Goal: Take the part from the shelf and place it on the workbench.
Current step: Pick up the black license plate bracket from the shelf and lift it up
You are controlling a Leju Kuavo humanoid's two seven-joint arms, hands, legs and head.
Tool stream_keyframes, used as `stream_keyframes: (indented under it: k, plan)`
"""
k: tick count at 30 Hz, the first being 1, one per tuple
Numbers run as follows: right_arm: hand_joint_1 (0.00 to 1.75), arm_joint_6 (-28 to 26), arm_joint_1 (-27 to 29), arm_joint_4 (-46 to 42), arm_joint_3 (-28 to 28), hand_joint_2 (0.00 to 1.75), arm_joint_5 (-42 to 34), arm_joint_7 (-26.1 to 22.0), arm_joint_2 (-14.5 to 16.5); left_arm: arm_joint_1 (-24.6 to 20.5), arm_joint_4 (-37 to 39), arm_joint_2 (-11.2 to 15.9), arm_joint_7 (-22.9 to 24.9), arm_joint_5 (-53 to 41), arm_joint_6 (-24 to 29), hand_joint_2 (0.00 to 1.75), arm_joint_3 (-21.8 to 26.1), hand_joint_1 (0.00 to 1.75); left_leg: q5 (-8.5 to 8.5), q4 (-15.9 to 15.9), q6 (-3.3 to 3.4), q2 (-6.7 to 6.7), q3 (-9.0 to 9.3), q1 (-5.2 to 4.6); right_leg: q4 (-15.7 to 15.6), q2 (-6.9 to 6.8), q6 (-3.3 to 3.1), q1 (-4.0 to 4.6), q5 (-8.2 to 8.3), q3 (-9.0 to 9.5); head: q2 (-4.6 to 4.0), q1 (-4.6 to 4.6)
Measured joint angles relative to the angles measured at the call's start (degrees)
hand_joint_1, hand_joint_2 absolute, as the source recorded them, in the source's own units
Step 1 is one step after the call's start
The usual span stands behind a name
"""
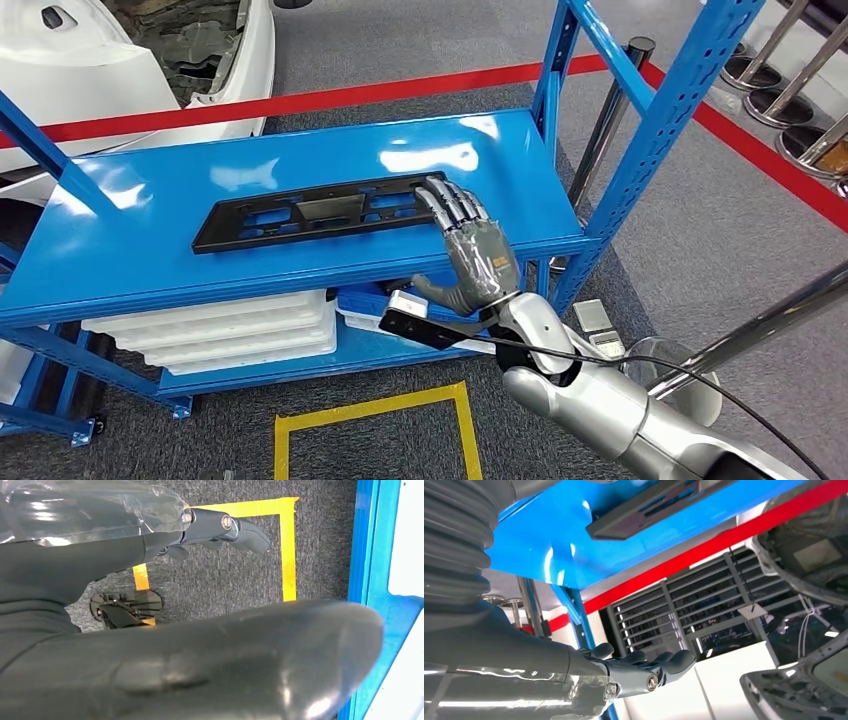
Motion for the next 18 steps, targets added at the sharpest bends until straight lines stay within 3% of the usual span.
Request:
stream_keyframes:
  k: [2,5,8,9,10,11,12,14,16,18]
  plan:
    - [0.0,0.49,-0.03,0.08,0.27,1.75,-0.73,-0.47,0.0,0.0,0.0,-0.01,-0.18,-0.05,-0.1,0.0,0.0,0.0,0.16,0.01,0.43,0.0,-0.17,-0.1,-0.24,0.0,0.37,-0.08,0.24,0.03,0.0,-0.01]
    - [0.0,1.39,-0.46,0.14,0.49,1.75,-1.97,-1.3,0.0,-0.1,-0.03,-0.27,-0.27,-0.17,-0.49,0.0,0.0,0.0,1.36,-1.71,1.41,0.23,0.42,0.51,0.65,-0.02,1.1,0.02,-0.33,-0.5,0.0,0.12]
    - [0.0,2.25,-1.19,0.3,0.85,1.75,-2.72,-1.88,0.04,-0.11,-0.04,-0.45,-0.29,-0.23,-0.63,0.0,0.0,0.0,1.82,-2.43,1.79,0.5,0.67,0.88,9.63,-0.03,1.9,-0.32,-4.04,-5.25,0.0,0.54]
    - [0.0,2.4,-1.25,0.41,1.01,1.75,-2.84,-1.95,0.05,-0.08,-0.04,-0.49,-0.29,-0.24,-0.63,0.0,0.0,0.0,1.69,-2.4,1.74,0.49,0.73,0.98,12.63,-0.04,2.15,-0.53,-4.66,-7.0,0.0,0.57]
    - [0.0,2.51,-1.25,0.52,1.13,1.75,-2.9,-1.99,0.04,-0.05,-0.04,-0.55,-0.29,-0.25,-0.64,0.0,0.0,0.0,1.47,-2.35,1.6,0.44,0.89,1.13,14.01,-0.05,2.4,-0.75,-4.3,-8.02,0.0,0.6]
    - [0.0,2.56,-1.27,0.61,1.22,1.75,-2.92,-2.03,0.04,-0.03,-0.04,-0.61,-0.29,-0.27,-0.64,0.0,0.0,0.0,1.12,-2.25,1.33,0.33,1.19,1.36,13.01,-0.07,2.64,-0.98,-2.73,-7.92,0.0,0.62]
    - [0.0,2.57,-1.32,0.64,1.26,1.75,-2.92,-2.09,0.04,-0.03,-0.04,-0.65,-0.3,-0.3,-0.65,0.0,0.0,0.0,0.62,-2.08,0.95,0.22,1.62,1.64,9.95,-0.12,2.91,-1.23,-0.31,-6.79,0.0,0.65]
    - [0.0,2.57,-1.48,0.82,1.33,1.75,-2.93,-2.18,0.04,-0.09,-0.03,-0.68,-0.31,-0.35,-0.64,0.0,0.0,0.0,-0.65,-1.47,-0.11,0.05,2.02,1.95,3.83,-0.2,3.41,-1.38,2.59,-4.15,0.0,0.78]
    - [0.0,2.58,-1.59,1.04,1.44,1.75,-3.01,-2.21,0.03,-0.19,-0.03,-0.66,-0.32,-0.38,-0.63,0.0,0.0,0.0,-1.45,-0.86,-0.96,0.01,1.54,1.81,1.82,-0.11,2.81,-1.16,1.76,-3.3,0.0,0.67]
    - [0.0,2.55,-1.67,1.11,1.54,1.75,-3.13,-2.26,-0.05,-0.23,-0.04,-0.67,-0.33,-0.43,-0.63,0.0,-0.01,0.0,-1.72,-0.73,-1.38,0.01,1.43,1.79,1.56,0.01,1.41,-1.02,0.65,-3.14,0.0,0.27]
